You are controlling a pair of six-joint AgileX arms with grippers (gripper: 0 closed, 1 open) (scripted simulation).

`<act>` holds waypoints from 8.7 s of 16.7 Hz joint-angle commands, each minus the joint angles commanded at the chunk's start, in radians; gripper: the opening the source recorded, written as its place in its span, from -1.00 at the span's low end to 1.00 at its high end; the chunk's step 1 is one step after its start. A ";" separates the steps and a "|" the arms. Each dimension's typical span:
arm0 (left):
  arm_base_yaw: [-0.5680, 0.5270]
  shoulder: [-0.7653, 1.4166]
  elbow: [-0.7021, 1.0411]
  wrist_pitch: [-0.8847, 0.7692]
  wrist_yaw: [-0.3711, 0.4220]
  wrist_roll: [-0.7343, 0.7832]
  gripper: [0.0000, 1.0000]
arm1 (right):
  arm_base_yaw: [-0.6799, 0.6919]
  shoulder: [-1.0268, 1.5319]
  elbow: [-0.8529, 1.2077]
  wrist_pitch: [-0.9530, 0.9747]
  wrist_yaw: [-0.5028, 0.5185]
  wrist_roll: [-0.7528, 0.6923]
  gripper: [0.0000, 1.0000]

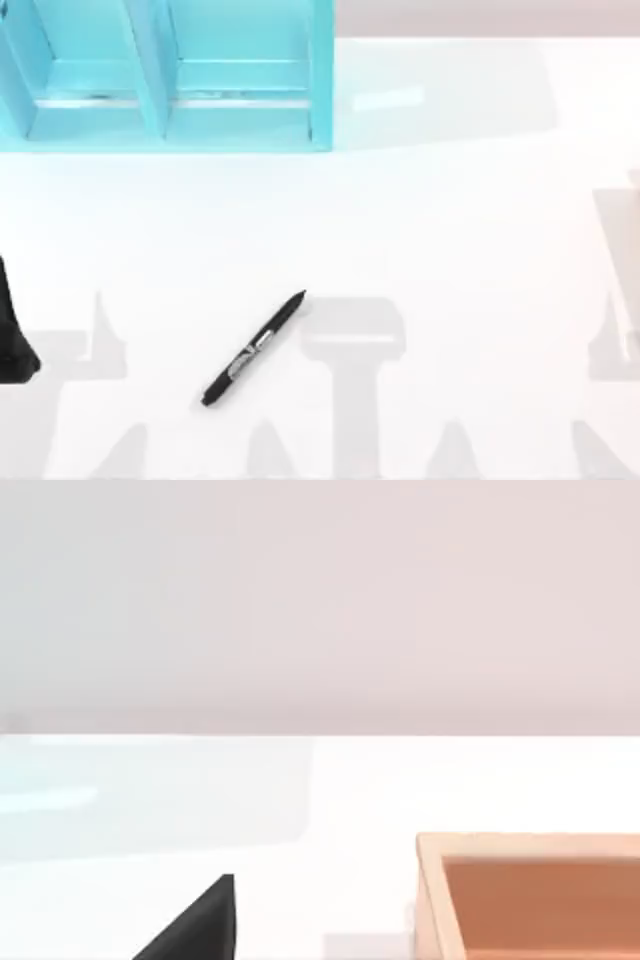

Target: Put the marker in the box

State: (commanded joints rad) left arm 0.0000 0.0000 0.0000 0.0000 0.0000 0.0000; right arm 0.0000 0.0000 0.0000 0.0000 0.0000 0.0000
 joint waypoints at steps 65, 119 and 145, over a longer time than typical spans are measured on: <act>0.000 0.000 0.000 0.000 0.000 0.000 1.00 | 0.892 2.491 1.950 -0.939 0.007 1.553 -0.36; 0.000 0.000 0.000 0.000 0.000 0.000 1.00 | -0.656 1.915 1.638 -1.244 -0.076 0.928 -1.00; 0.000 0.000 0.000 0.000 0.000 0.000 1.00 | -0.572 1.889 1.381 -1.006 -0.072 1.013 0.06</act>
State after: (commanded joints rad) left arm 0.0000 0.0000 0.0000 0.0000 0.0000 0.0000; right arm -0.5724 1.8889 1.3806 -1.0062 -0.0719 1.0126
